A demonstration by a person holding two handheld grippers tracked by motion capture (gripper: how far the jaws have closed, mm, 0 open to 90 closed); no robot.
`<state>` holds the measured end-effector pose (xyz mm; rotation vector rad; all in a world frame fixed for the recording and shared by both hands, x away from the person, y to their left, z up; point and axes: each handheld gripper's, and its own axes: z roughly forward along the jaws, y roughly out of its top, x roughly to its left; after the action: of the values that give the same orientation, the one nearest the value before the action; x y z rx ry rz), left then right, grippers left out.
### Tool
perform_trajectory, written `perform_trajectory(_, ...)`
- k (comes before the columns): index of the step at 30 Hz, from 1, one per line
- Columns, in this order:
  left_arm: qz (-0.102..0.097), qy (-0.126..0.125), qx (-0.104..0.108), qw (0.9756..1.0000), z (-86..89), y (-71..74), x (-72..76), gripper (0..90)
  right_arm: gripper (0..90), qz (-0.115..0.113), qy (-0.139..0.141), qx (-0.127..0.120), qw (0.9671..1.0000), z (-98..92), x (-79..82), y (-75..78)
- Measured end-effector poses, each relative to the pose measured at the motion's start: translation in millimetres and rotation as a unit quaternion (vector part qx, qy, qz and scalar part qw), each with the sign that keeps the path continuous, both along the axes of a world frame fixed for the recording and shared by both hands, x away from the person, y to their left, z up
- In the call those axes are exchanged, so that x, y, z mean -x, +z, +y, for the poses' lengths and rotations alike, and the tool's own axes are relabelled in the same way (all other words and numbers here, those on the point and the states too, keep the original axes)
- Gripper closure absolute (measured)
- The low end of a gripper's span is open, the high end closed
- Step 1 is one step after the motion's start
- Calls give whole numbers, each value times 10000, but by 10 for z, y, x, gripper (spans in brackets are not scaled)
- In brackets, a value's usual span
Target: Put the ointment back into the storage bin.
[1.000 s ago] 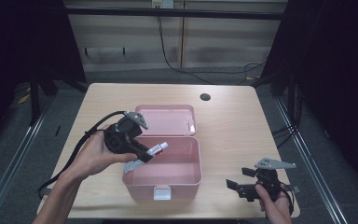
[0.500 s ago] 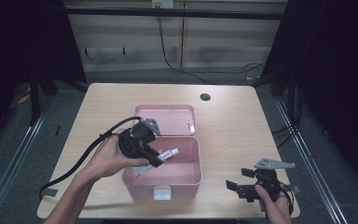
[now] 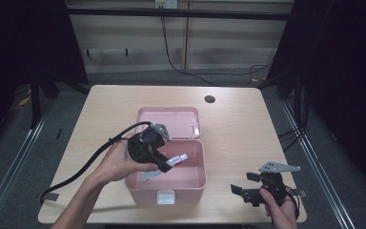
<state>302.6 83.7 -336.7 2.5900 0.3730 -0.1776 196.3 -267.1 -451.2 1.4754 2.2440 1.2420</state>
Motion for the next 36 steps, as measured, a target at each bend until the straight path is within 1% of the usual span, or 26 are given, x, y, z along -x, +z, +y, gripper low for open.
perform_trajectory(2, 7, -15, -42, 10000, -35, -45, 0, 712, 141, 9, -13, 1, 10000, -2, 2, 1)
perform_trajectory(3, 26, -33, -82, 10000, -50, -62, 0, 712, 141, 8, -16, -2, 10000, -2, 2, 1)
perform_trajectory(4, 4, -63, -149, 9999, -64, -80, -2, 711, 141, 2, -14, -8, 10000, -3, 1, 0)
perform_trajectory(5, 34, -61, -162, 9998, -81, -102, 1, 711, 141, 0, -12, -7, 10000, -2, 0, 1)
perform_trajectory(6, 28, -123, -196, 9997, -96, -124, -1, 711, 141, -11, 7, -17, 10000, 0, 0, 2)
perform_trajectory(7, 67, -135, -219, 9996, -106, -141, -2, 711, 141, -24, 29, -9, 10000, 2, -2, 3)
perform_trajectory(8, 50, -111, -240, 9996, -117, -155, 1, 711, 141, -16, 26, 1, 10000, 6, -1, 4)
perform_trajectory(10, 73, -169, -251, 9995, -133, -178, -6, 711, 141, -18, 42, -10, 10000, 8, -2, 2)
perform_trajectory(15, 106, -176, -261, 9994, -172, -229, 3, 711, 141, 0, 32, -6, 10000, 7, -1, 2)
perform_trajectory(16, 127, -231, -317, 9991, -196, -268, 3, 711, 141, 8, 8, 14, 10000, 8, -5, -1)
perform_trajectory(18, 142, -290, -352, 9989, -215, -296, 2, 711, 141, 14, 9, 34, 10000, 6, -5, -1)
perform_trajectory(21, 189, -260, -410, 9986, -235, -323, 9, 711, 141, 17, 10, 24, 10000, 6, -5, -1)
perform_trajectory(24, 257, -393, -477, 9978, -278, -391, 8, 711, 141, 19, 11, 26, 10000, 7, -5, -1)
perform_trajectory(25, 286, -376, -523, 9975, -289, -407, 10, 711, 141, 18, 12, 40, 10000, 6, -5, -2)
perform_trajectory(27, 260, -303, -626, 9972, -306, -441, 6, 711, 141, 23, 8, 40, 10000, 7, -5, -1)
perform_trajectory(28, 308, -309, -660, 9969, -322, -473, 3, 712, 141, 26, 15, 35, 10000, 8, -6, -1)
perform_trajectory(29, 308, -309, -660, 9969, -322, -473, 3, 712, 141, 26, 15, 35, 10000, 8, -6, -1)
perform_trajectory(32, 422, -468, -670, 9958, -346, -508, -7, 711, 141, 22, -6, 45, 10000, 10, -6, -3)
perform_trajectory(36, 472, -483, -671, 9955, -370, -550, -10, 711, 141, 29, -5, 46, 10000, 10, -6, -4)
